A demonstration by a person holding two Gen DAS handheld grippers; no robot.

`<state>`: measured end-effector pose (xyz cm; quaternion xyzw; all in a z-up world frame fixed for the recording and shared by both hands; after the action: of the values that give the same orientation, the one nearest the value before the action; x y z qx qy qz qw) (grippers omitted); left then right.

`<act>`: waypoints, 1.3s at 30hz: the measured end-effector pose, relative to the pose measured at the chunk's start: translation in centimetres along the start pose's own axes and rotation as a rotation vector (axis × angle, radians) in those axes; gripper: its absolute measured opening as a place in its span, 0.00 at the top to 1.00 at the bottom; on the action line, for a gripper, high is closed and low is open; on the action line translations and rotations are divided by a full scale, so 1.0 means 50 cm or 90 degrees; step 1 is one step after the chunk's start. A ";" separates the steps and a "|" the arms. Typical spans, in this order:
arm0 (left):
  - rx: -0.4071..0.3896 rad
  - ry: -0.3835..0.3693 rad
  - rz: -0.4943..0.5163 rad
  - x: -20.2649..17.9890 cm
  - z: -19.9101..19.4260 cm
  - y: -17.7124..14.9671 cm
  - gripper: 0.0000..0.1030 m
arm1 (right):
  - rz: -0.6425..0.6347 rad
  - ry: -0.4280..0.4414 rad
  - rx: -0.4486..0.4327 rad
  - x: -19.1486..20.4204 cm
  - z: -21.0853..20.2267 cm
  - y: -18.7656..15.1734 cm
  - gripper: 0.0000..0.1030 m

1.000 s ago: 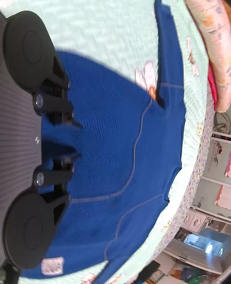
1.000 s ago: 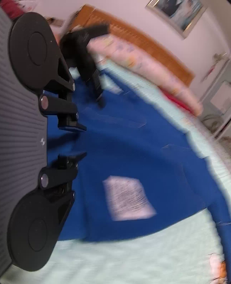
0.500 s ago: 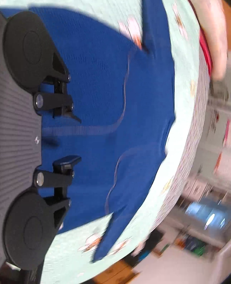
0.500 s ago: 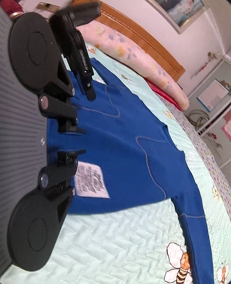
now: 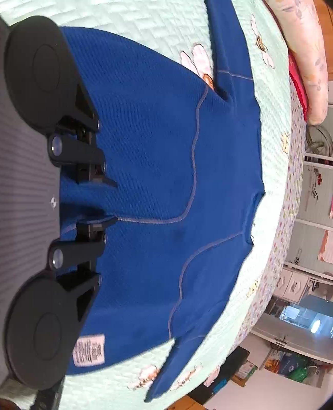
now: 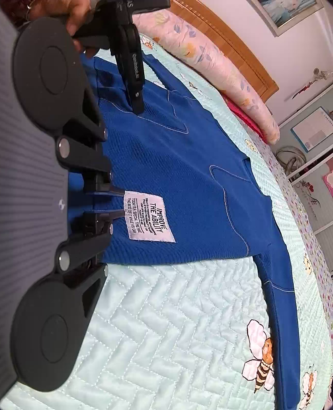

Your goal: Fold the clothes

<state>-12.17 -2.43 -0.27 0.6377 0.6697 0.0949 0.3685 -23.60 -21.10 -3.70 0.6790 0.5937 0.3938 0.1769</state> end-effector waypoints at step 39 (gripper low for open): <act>-0.016 -0.002 -0.203 0.133 0.017 0.066 0.62 | 0.057 0.065 -0.002 0.022 0.095 0.053 0.89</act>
<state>-8.50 3.96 -1.40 0.5189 0.7604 0.0426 0.3882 -18.33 -19.60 -4.44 0.6836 0.5705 0.4362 0.1301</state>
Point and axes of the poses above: each gripper's, at about its wrist camera, not at the fingertips, and z roughly the way its jaws point, x to its left, y to its top, the point moved 6 cm from there along z, roughly the way its jaws point, and after that the axes turned 15 degrees about -z, right-handed, at the moved point
